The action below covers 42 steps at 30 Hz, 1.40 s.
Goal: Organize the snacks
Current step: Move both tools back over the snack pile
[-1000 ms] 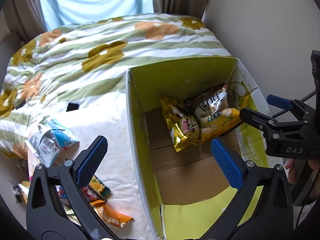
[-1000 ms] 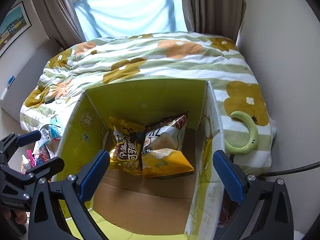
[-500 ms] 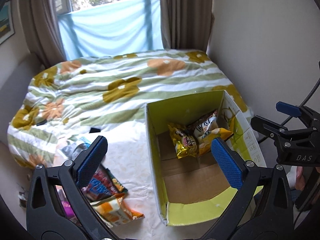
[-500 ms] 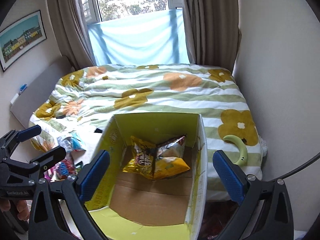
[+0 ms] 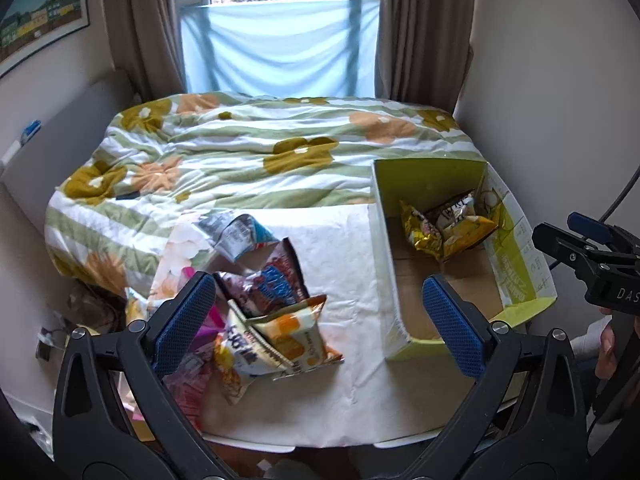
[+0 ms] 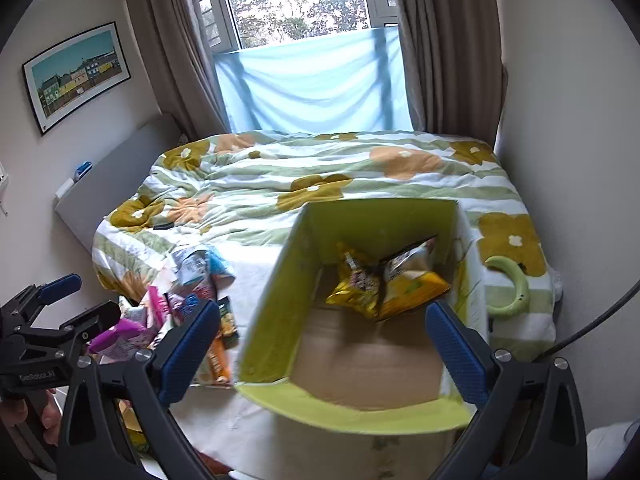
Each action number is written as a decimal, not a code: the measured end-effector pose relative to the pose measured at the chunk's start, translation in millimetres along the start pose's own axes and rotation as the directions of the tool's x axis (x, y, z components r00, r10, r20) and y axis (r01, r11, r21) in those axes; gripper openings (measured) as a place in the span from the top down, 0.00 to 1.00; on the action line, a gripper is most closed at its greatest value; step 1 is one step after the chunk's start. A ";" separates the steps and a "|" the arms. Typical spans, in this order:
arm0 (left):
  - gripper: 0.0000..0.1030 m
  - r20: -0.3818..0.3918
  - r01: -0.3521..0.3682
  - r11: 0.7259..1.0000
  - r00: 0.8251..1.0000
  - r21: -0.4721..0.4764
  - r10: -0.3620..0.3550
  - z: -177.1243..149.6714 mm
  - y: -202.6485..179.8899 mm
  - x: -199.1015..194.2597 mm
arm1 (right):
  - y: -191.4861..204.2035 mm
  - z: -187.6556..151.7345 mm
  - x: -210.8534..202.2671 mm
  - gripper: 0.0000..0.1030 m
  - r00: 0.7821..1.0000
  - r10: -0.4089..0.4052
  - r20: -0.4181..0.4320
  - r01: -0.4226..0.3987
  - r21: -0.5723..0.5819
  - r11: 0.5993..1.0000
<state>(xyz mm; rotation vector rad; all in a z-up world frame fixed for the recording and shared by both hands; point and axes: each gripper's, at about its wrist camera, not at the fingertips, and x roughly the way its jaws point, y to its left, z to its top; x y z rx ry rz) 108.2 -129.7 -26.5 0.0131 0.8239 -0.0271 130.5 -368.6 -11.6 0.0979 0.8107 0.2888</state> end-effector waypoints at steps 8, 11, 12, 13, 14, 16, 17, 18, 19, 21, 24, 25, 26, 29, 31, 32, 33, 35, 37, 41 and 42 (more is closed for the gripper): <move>0.00 -0.001 -0.002 1.000 1.000 -0.012 0.002 -47.1 96.4 -35.9 | 81.0 -38.7 -1.2 0.00 1.000 0.025 -0.013 -0.025 0.045 0.999; 0.00 -0.021 0.012 1.000 1.000 -0.027 -0.012 -64.7 134.6 -40.0 | 113.4 -52.7 2.6 0.00 0.999 0.039 -0.027 -0.037 0.061 0.997; 0.01 -0.032 0.015 0.999 0.999 -0.032 -0.016 -70.5 146.9 -40.0 | 121.9 -56.0 3.4 0.01 0.999 0.040 -0.029 -0.038 0.064 0.997; 0.00 -0.046 0.020 0.999 0.999 -0.035 -0.022 -77.1 159.2 -39.4 | 135.8 -61.2 4.8 0.00 0.999 0.041 -0.030 -0.039 0.068 0.997; 0.00 -0.060 0.027 0.999 0.998 -0.037 -0.030 -83.6 172.3 -37.9 | 143.3 -64.6 5.8 0.00 0.999 0.042 -0.029 -0.040 0.071 0.997; 0.00 -0.082 0.038 0.999 0.996 -0.036 -0.041 -95.2 192.8 -34.5 | 165.0 -73.5 11.1 0.00 0.998 0.051 -0.033 -0.048 0.079 0.996; 0.00 -0.095 0.043 0.998 0.994 -0.037 -0.047 -101.3 201.9 -32.1 | 173.7 -77.8 14.3 0.00 0.998 0.054 -0.036 -0.051 0.083 0.995; 0.01 -0.107 0.049 0.998 0.993 -0.039 -0.053 -107.3 211.2 -29.4 | 184.5 -82.8 19.4 0.00 0.997 0.060 -0.040 -0.056 0.087 0.995; 0.01 -0.121 0.057 0.997 0.991 -0.044 -0.062 -113.4 220.6 -25.8 | 193.3 -86.7 24.0 0.00 0.997 0.069 -0.044 -0.065 0.089 0.994; 0.01 -0.151 0.074 0.996 0.985 -0.060 -0.082 -125.2 236.4 -16.8 | 210.1 -94.4 34.2 0.00 0.995 0.083 -0.047 -0.079 0.082 0.993; 0.01 -0.198 0.097 0.992 0.974 -0.085 -0.112 -142.9 252.8 1.3 | 229.9 -103.0 50.8 0.01 0.992 0.109 -0.060 -0.105 0.053 0.993; 0.01 -0.211 0.100 0.991 0.970 -0.089 -0.117 -147.9 255.4 7.3 | 236.5 -106.2 58.2 0.00 0.991 0.114 -0.070 -0.111 0.039 0.993; 0.01 -0.226 0.104 0.990 0.966 -0.092 -0.123 -153.2 256.3 13.9 | 242.3 -108.9 65.6 0.01 0.989 0.122 -0.079 -0.120 0.024 0.992; 0.01 -0.261 0.123 0.986 0.954 -0.113 -0.149 -165.2 256.7 35.4 | 251.9 -114.0 82.2 0.01 0.984 0.149 -0.097 -0.150 -0.005 0.989; 0.01 -0.273 0.135 0.982 0.947 -0.133 -0.167 -171.5 255.8 49.9 | 258.4 -116.6 95.4 0.01 0.977 0.185 -0.110 -0.189 -0.030 0.981; 0.01 -0.278 0.131 0.981 0.946 -0.141 -0.167 -174.8 254.5 56.9 | 260.9 -117.6 103.3 0.01 0.972 0.202 -0.121 -0.209 -0.046 0.977; 0.01 -0.284 0.126 0.981 0.944 -0.150 -0.165 -177.4 253.5 63.6 | 263.7 -118.7 108.0 0.01 0.968 0.214 -0.127 -0.223 -0.057 0.973; 0.01 -0.298 0.117 0.978 0.940 -0.171 -0.165 -183.1 252.3 76.3 | 269.4 -121.6 122.0 0.01 0.957 0.249 -0.145 -0.263 -0.083 0.961; 0.01 -0.307 0.113 0.976 0.937 -0.184 -0.166 -188.6 251.2 87.2 | 274.1 -124.5 138.0 0.01 0.946 0.276 -0.168 -0.297 -0.110 0.949; 0.05 -0.319 0.090 0.978 0.936 -0.186 -0.147 -195.7 248.8 106.2 | 280.4 -129.6 163.6 0.01 0.928 0.312 -0.204 -0.341 -0.122 0.932; 0.08 -0.322 0.090 0.977 0.935 -0.194 -0.150 -196.8 249.0 110.1 | 281.3 -130.3 167.6 0.01 0.922 0.325 -0.210 -0.353 -0.112 0.929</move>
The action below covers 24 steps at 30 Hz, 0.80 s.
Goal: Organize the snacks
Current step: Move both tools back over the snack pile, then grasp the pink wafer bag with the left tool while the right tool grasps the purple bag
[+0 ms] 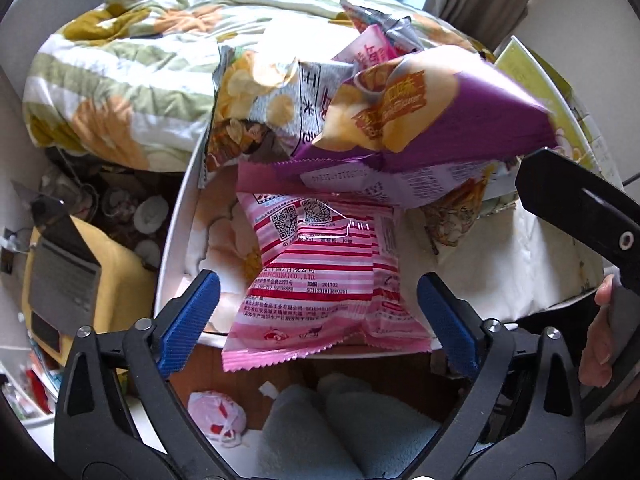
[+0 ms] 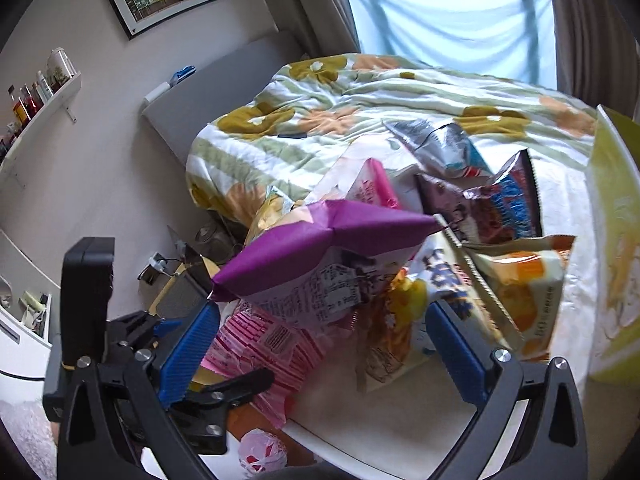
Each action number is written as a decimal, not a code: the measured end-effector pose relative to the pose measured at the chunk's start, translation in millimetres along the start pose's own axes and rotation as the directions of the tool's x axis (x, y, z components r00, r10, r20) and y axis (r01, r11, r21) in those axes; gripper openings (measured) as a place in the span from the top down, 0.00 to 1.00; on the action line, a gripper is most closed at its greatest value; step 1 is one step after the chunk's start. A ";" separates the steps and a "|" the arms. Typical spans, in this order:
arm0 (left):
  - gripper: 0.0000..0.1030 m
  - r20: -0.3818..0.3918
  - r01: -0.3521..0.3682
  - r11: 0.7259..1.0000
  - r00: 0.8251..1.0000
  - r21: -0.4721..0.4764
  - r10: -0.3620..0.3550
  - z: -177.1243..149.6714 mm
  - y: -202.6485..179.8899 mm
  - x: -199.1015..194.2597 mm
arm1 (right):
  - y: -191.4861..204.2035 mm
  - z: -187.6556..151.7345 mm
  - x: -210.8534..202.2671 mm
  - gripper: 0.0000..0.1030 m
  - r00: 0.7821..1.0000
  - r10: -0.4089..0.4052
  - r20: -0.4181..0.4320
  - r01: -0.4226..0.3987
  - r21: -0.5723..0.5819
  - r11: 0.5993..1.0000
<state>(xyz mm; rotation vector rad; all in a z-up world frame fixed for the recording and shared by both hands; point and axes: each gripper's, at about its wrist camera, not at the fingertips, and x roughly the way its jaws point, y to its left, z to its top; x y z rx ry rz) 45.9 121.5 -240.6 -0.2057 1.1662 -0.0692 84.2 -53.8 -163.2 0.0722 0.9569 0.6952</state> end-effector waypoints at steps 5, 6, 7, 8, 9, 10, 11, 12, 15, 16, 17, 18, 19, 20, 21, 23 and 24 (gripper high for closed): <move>0.17 -0.021 0.008 0.999 1.000 -0.035 -0.009 2.2 1.9 18.2 | 0.5 2.1 9.2 0.01 1.000 0.026 0.008 -0.026 0.044 0.999; 0.19 -0.021 0.007 0.999 1.000 -0.036 -0.008 2.5 2.1 20.0 | -0.1 3.0 11.0 0.01 1.000 0.020 0.016 -0.021 0.062 0.998; 0.20 -0.020 0.014 0.999 1.000 -0.039 -0.014 3.4 2.3 21.2 | -0.6 4.4 13.2 0.01 1.000 0.016 0.024 -0.018 0.078 0.997; 0.21 -0.019 0.018 0.999 1.000 -0.041 -0.019 4.1 2.2 21.9 | -0.1 6.4 15.1 0.01 0.999 0.013 0.031 -0.016 0.086 0.996; 0.22 -0.020 0.020 0.999 1.000 -0.042 -0.021 4.8 3.0 22.4 | 0.2 8.8 16.8 0.01 0.999 0.004 0.038 -0.008 0.093 0.996; 0.23 -0.023 0.021 0.999 0.999 -0.044 -0.022 5.4 3.2 23.0 | 0.7 10.8 17.7 0.01 0.999 0.001 0.041 -0.005 0.097 0.995; 0.24 -0.025 0.023 0.999 0.999 -0.046 -0.025 5.5 3.5 23.0 | 1.1 12.6 19.0 0.01 0.999 0.004 0.039 -0.007 0.102 0.995; 0.25 -0.028 0.024 0.999 0.999 -0.048 -0.025 5.7 3.6 23.0 | 0.6 14.9 20.3 0.01 0.999 0.008 0.037 -0.011 0.107 0.994; 0.27 -0.040 0.027 0.998 0.999 -0.058 -0.030 6.2 5.5 22.9 | -1.6 19.9 16.7 0.01 1.000 0.019 0.023 -0.022 0.136 0.991; 0.27 -0.043 0.026 0.998 0.999 -0.058 -0.028 6.4 5.2 22.6 | -3.2 21.3 16.5 0.01 1.000 0.026 0.013 -0.028 0.154 0.988; 0.27 -0.046 0.022 0.998 0.999 -0.056 -0.025 7.1 6.2 22.7 | -5.9 22.0 16.2 0.00 0.999 0.037 0.003 -0.037 0.176 0.984; 0.27 -0.048 0.017 0.998 0.999 -0.054 -0.019 7.4 5.9 21.8 | -10.2 23.7 16.2 0.00 0.999 0.051 -0.015 -0.046 0.214 0.976; 0.28 -0.048 0.012 0.999 0.999 -0.051 -0.014 7.5 5.4 20.4 | -13.0 25.2 17.4 0.00 0.998 0.054 -0.033 -0.044 0.238 0.970; 0.28 -0.048 0.007 0.999 0.999 -0.048 -0.009 7.3 5.6 18.9 | -16.0 27.0 19.1 0.00 0.997 0.056 -0.049 -0.042 0.256 0.966; 0.28 -0.045 0.000 0.999 0.999 -0.045 -0.002 7.3 5.4 16.2 | -18.0 29.5 20.0 0.00 0.996 0.064 -0.056 -0.046 0.271 0.961; 0.28 -0.036 -0.013 0.999 0.999 -0.039 0.012 5.4 3.5 10.1 | -18.9 35.6 23.2 0.00 0.996 0.055 -0.076 -0.032 0.277 0.960; 0.28 -0.034 -0.019 0.999 0.999 -0.036 0.018 5.6 3.9 8.2 | -18.6 39.0 25.9 0.00 0.995 0.051 -0.087 -0.025 0.275 0.961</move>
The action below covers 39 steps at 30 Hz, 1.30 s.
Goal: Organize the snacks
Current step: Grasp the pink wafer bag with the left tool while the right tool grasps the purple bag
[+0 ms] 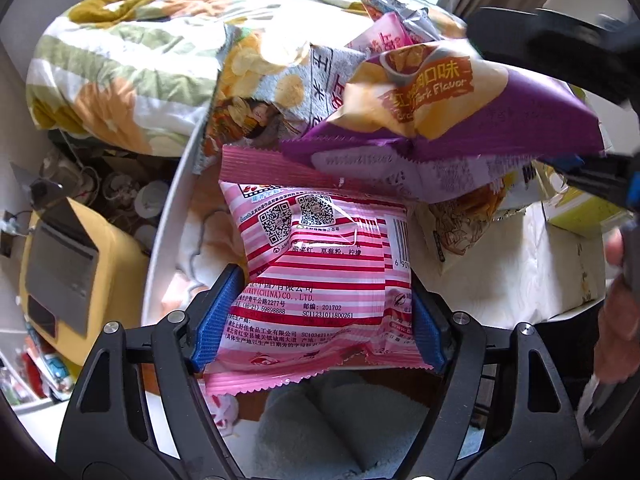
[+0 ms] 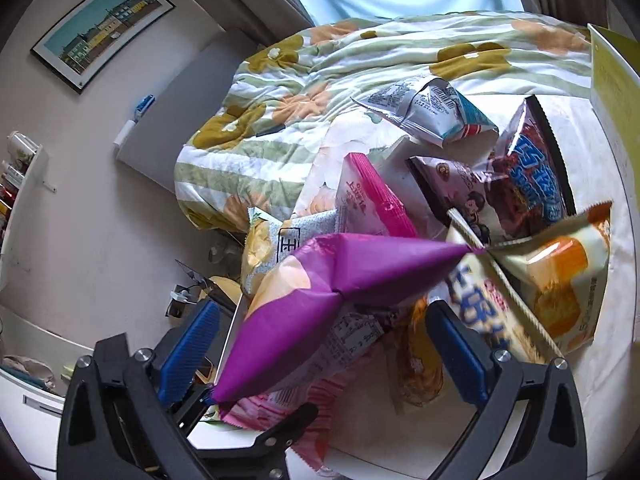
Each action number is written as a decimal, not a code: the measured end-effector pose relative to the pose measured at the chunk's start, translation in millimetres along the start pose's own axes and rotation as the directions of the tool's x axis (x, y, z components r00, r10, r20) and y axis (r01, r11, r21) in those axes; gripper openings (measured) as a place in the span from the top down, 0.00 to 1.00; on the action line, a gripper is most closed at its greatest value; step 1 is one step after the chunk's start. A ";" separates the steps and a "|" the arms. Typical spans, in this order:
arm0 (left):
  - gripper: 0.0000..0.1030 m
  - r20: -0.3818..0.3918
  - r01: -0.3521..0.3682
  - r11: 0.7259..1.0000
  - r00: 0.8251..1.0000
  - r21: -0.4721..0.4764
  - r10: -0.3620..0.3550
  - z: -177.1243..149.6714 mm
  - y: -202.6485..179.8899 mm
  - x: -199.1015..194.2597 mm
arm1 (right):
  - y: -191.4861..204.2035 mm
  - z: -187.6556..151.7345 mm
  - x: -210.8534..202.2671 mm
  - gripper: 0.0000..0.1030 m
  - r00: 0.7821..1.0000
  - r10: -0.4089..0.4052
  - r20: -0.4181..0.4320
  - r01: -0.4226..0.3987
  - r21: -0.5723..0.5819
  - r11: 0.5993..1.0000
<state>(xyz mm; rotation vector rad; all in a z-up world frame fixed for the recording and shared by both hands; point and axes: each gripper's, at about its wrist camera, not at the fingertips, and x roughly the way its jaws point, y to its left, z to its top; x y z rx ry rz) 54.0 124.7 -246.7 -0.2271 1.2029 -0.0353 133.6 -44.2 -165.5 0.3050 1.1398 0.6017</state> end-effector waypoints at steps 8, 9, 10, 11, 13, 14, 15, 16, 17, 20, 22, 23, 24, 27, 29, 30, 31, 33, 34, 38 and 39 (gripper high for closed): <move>0.27 0.016 -0.037 0.999 0.999 -0.008 0.037 1.6 5.6 -9.6 | -4.5 3.8 16.3 0.01 0.998 -0.028 -0.058 0.030 0.027 0.999; 0.27 0.018 -0.039 0.999 0.999 -0.007 0.039 1.7 6.0 -10.3 | -3.9 4.2 17.4 0.01 0.998 -0.034 -0.061 0.035 0.019 0.999; 0.27 0.019 -0.039 0.999 0.999 -0.006 0.039 1.3 6.5 -10.9 | -3.7 4.7 18.7 0.01 0.997 -0.040 -0.065 0.040 0.013 0.999; 0.27 0.019 -0.039 0.999 0.999 -0.006 0.039 1.2 7.0 -11.4 | -4.1 5.0 19.6 0.07 0.997 -0.045 -0.068 0.046 0.008 0.999; 0.27 0.020 -0.038 0.999 0.999 -0.006 0.038 0.7 6.3 -12.3 | -2.9 5.4 22.4 0.26 0.994 -0.069 -0.083 0.068 -0.015 0.998; 0.27 0.021 -0.036 0.999 0.999 -0.007 0.036 0.8 6.4 -13.0 | -2.9 4.6 24.2 0.36 0.993 -0.086 -0.086 0.084 -0.027 0.996; 0.27 0.020 -0.034 0.999 0.999 -0.007 0.034 0.6 6.8 -14.0 | -3.7 3.6 24.5 0.39 0.992 -0.093 -0.090 0.091 -0.033 0.995; 0.27 0.020 -0.033 0.999 0.999 -0.007 0.033 0.6 6.9 -14.4 | -5.8 2.3 24.2 0.45 0.991 -0.094 -0.094 0.091 -0.028 0.995; 0.27 0.021 -0.034 0.999 0.999 -0.005 0.034 0.5 6.7 -15.0 | -8.0 1.6 23.2 0.52 0.992 -0.089 -0.094 0.087 -0.021 0.996; 0.27 0.020 -0.031 1.000 0.999 0.000 0.031 0.0 7.7 -16.3 | -11.9 -1.7 17.1 0.61 0.992 -0.094 -0.082 0.093 -0.014 0.996; 0.27 0.022 -0.028 1.000 0.999 0.003 0.028 -0.3 7.4 -17.8 | -12.2 -2.6 12.5 0.63 0.993 -0.097 -0.070 0.097 -0.012 0.995; 0.27 0.024 -0.027 1.000 0.999 0.007 0.027 -0.5 6.9 -19.1 | -11.8 -2.8 10.1 0.63 0.993 -0.100 -0.063 0.099 -0.010 0.995; 0.27 0.027 -0.027 1.000 0.999 0.011 0.027 -0.5 6.6 -20.3 | -11.3 -2.7 8.1 0.63 0.993 -0.101 -0.058 0.101 -0.010 0.995; 0.27 0.034 -0.026 0.999 0.999 0.024 0.025 -1.5 5.3 -23.8 | -8.9 -2.8 1.8 0.64 0.994 -0.105 -0.037 0.104 -0.009 0.994; 0.27 0.040 -0.024 0.999 0.999 0.031 0.023 -1.7 4.9 -27.3 | -6.9 -3.1 -3.4 0.64 0.994 -0.108 -0.021 0.107 -0.010 0.994; 0.27 0.042 -0.024 0.999 0.999 0.035 0.022 -2.0 5.3 -29.2 | -5.6 -3.6 -7.3 0.64 0.994 -0.108 -0.011 0.108 -0.009 0.994; 0.27 0.047 -0.023 0.999 0.999 0.040 0.021 -2.2 5.1 -31.6 | -4.4 -3.7 -10.3 0.64 0.994 -0.110 -0.003 0.110 -0.009 0.994; 0.27 0.055 -0.020 0.999 0.998 0.049 0.017 -2.1 4.6 -36.9 | -0.8 -4.0 -18.7 0.64 0.994 -0.113 0.016 0.113 -0.009 0.994; 0.27 0.060 -0.018 0.998 0.998 0.054 0.015 -1.8 4.3 -39.8 | 0.7 -4.1 -22.6 0.64 0.993 -0.113 0.025 0.113 -0.009 0.994; 0.27 0.086 -0.011 0.997 0.996 0.076 0.005 1.3 -0.5 -54.8 | 9.1 -3.2 -45.8 0.64 0.990 -0.116 0.076 0.117 -0.007 0.993; 0.27 0.094 -0.008 0.997 0.996 0.082 0.001 2.8 -2.0 -59.2 | 10.2 -3.0 -51.2 0.64 0.989 -0.117 0.088 0.118 -0.005 0.993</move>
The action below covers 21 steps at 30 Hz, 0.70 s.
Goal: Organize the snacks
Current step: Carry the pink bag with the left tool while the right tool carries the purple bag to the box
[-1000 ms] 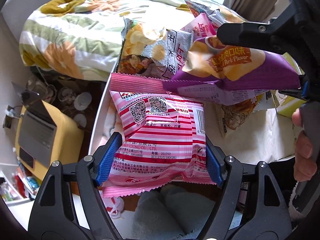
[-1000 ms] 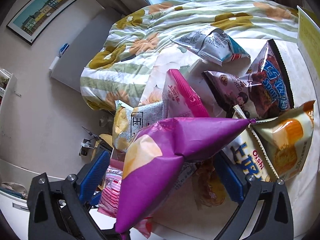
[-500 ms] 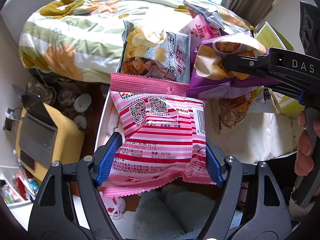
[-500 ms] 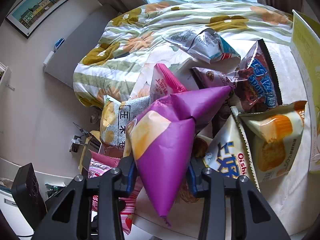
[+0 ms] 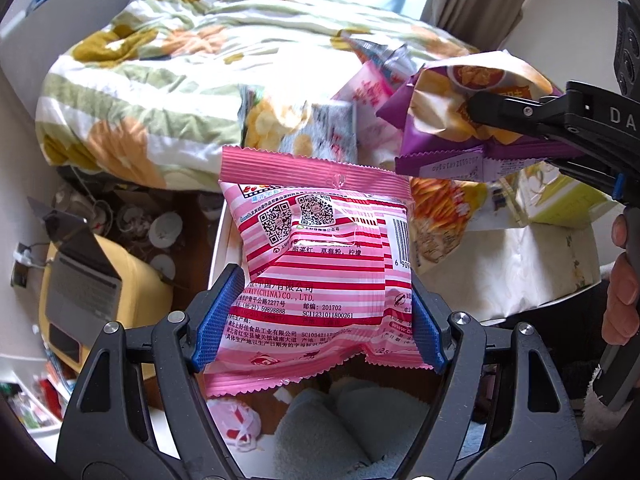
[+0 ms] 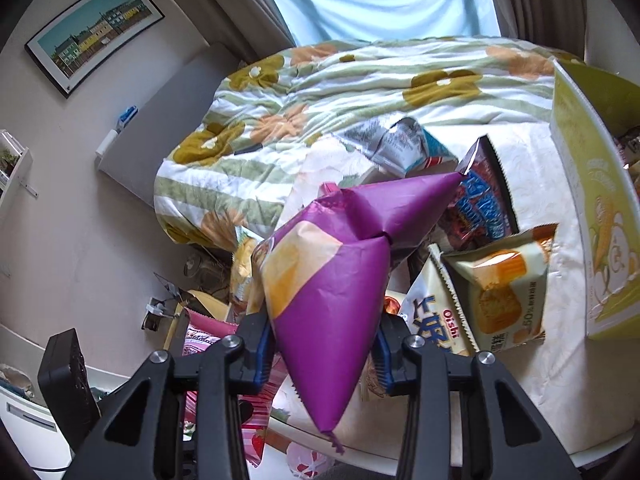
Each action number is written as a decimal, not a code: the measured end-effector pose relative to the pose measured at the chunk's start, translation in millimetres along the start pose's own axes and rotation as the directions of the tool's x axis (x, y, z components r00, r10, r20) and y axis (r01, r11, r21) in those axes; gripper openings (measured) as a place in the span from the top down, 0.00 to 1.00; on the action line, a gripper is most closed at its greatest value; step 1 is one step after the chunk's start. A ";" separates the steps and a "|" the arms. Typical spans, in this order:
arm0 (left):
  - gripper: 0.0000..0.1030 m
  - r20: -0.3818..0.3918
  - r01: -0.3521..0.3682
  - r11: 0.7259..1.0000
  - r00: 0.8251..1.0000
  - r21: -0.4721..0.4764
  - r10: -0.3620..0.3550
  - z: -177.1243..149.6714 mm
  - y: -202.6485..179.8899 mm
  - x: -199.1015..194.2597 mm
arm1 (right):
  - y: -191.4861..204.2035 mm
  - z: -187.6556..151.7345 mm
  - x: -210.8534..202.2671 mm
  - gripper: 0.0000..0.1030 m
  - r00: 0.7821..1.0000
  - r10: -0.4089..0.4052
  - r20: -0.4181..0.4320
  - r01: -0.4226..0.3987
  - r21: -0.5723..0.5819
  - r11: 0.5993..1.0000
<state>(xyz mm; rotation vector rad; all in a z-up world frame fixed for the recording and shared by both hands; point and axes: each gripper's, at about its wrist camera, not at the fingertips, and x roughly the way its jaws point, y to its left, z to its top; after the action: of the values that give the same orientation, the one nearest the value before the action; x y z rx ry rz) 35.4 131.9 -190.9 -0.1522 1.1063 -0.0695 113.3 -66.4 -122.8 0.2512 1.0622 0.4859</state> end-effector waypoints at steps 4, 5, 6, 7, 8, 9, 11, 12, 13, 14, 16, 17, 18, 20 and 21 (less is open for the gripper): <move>0.27 0.038 0.021 0.999 0.999 0.043 -0.023 10.9 -8.5 -18.4 | 5.1 3.8 -32.3 0.64 0.997 -0.014 0.071 0.013 0.010 1.000; 0.27 0.048 0.028 0.998 0.998 0.058 -0.031 14.9 -11.5 -22.9 | 5.7 4.9 -41.8 0.64 0.996 -0.020 0.090 0.019 0.013 1.000; 0.27 0.058 0.035 0.997 0.998 0.072 -0.040 18.6 -14.8 -27.0 | 6.2 5.6 -50.0 0.64 0.994 -0.028 0.109 0.026 0.016 1.000; 0.27 0.070 0.043 0.995 0.996 0.091 -0.049 23.6 -19.2 -31.5 | 5.5 6.1 -58.0 0.64 0.991 -0.035 0.127 0.032 0.020 0.999; 0.27 0.080 0.047 0.993 0.995 0.107 -0.055 27.7 -23.6 -35.1 | 4.2 7.0 -65.7 0.64 0.989 -0.039 0.141 0.035 0.026 0.999; 0.27 0.092 0.047 0.991 0.994 0.125 -0.059 32.6 -28.5 -39.0 | 1.6 8.6 -74.0 0.64 0.987 -0.038 0.155 0.033 0.035 0.999; 0.27 0.121 0.041 0.986 0.991 0.164 -0.061 43.1 -42.8 -47.1 | -4.8 9.5 -88.4 0.64 0.983 -0.041 0.181 0.033 0.046 0.998; 0.27 0.133 0.041 0.983 0.989 0.178 -0.065 48.2 -49.4 -50.4 | -8.3 9.6 -96.3 0.64 0.979 -0.051 0.196 0.042 0.048 0.998; 0.27 0.146 0.044 0.980 0.987 0.194 -0.073 54.3 -58.0 -54.6 | -13.5 11.3 -106.5 0.64 0.975 -0.059 0.216 0.049 0.052 0.997; 0.27 0.155 0.046 0.977 0.985 0.207 -0.079 59.3 -65.6 -57.8 | -18.3 12.9 -114.6 0.64 0.971 -0.064 0.230 0.052 0.056 0.997; 0.27 0.171 0.050 0.972 0.981 0.230 -0.091 71.3 -84.0 -62.8 | -28.9 14.9 -129.7 0.64 0.963 -0.075 0.259 0.060 0.066 0.996; 0.27 0.177 0.056 0.969 0.979 0.239 -0.101 77.2 -94.6 -64.5 | -36.6 16.5 -138.6 0.64 0.958 -0.081 0.274 0.064 0.070 0.995; 0.27 0.181 0.063 0.968 0.978 0.244 -0.109 83.1 -105.2 -65.1 | -44.6 18.6 -147.1 0.64 0.954 -0.087 0.286 0.068 0.073 0.995; 0.27 0.192 0.068 0.965 0.974 0.252 -0.118 94.9 -129.1 -65.1 | -57.9 22.3 -160.2 0.64 0.948 -0.095 0.303 0.075 0.075 0.994; 0.27 0.198 0.066 0.964 0.973 0.257 -0.119 99.2 -142.4 -65.2 | -69.1 25.0 -168.6 0.64 0.945 -0.101 0.311 0.082 0.074 0.994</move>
<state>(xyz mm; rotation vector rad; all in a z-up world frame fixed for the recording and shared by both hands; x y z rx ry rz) 97.8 8.5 -67.3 0.0146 0.8680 -0.2698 86.7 -209.3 -10.0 0.3196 0.7728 0.3172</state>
